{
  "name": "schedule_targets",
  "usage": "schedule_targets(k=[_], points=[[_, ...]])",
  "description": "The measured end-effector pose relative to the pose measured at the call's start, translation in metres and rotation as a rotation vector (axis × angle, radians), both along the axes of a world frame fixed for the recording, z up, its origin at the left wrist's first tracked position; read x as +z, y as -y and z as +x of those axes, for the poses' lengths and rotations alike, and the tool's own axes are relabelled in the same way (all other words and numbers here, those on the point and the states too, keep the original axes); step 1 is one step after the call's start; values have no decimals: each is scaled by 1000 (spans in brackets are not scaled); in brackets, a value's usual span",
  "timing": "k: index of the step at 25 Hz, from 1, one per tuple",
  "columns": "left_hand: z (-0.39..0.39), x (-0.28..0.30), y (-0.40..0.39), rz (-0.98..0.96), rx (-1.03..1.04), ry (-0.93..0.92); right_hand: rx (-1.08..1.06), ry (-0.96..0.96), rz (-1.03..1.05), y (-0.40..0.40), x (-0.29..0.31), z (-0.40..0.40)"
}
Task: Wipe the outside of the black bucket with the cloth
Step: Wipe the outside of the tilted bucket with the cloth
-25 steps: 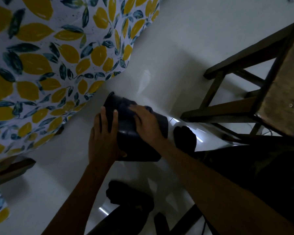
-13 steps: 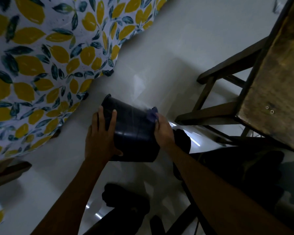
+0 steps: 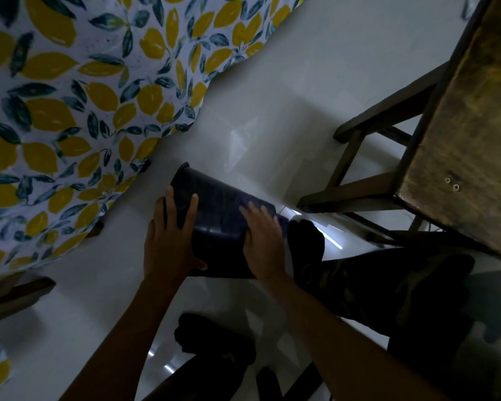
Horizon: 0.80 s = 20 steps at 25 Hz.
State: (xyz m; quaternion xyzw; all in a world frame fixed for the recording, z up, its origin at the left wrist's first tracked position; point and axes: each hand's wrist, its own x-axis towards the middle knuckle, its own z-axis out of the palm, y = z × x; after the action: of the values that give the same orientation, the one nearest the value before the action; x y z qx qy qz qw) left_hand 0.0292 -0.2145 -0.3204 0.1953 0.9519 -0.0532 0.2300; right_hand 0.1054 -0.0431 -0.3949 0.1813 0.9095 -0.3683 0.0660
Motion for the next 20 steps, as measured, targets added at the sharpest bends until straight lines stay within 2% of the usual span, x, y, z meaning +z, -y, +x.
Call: schedule_targets(k=[2,4,5,7,11,13,16,20], points=[[7,1,4,14,-6,-6,-188,248,-60,-13,-11,-46],[16,0,11,39,-38,-35,-452,561,-262,-30,-22,-77],[19,0,13,48,-51,-52,-507,635,-361,-35,-27,-83],[24,0,12,69,-42,-81,-477,602,-389,-36,-24,-83],[29,-2,-3,185,12,-149,-535,348,-273,-38,-2,-73],[39,-1,-5,232,73,-152,-521,313,-251,-44,4,-59],[51,5,-7,120,117,-174,-444,258,-117,-36,17,-26],[40,10,-12,-31,42,-126,-268,65,133,-22,13,12]])
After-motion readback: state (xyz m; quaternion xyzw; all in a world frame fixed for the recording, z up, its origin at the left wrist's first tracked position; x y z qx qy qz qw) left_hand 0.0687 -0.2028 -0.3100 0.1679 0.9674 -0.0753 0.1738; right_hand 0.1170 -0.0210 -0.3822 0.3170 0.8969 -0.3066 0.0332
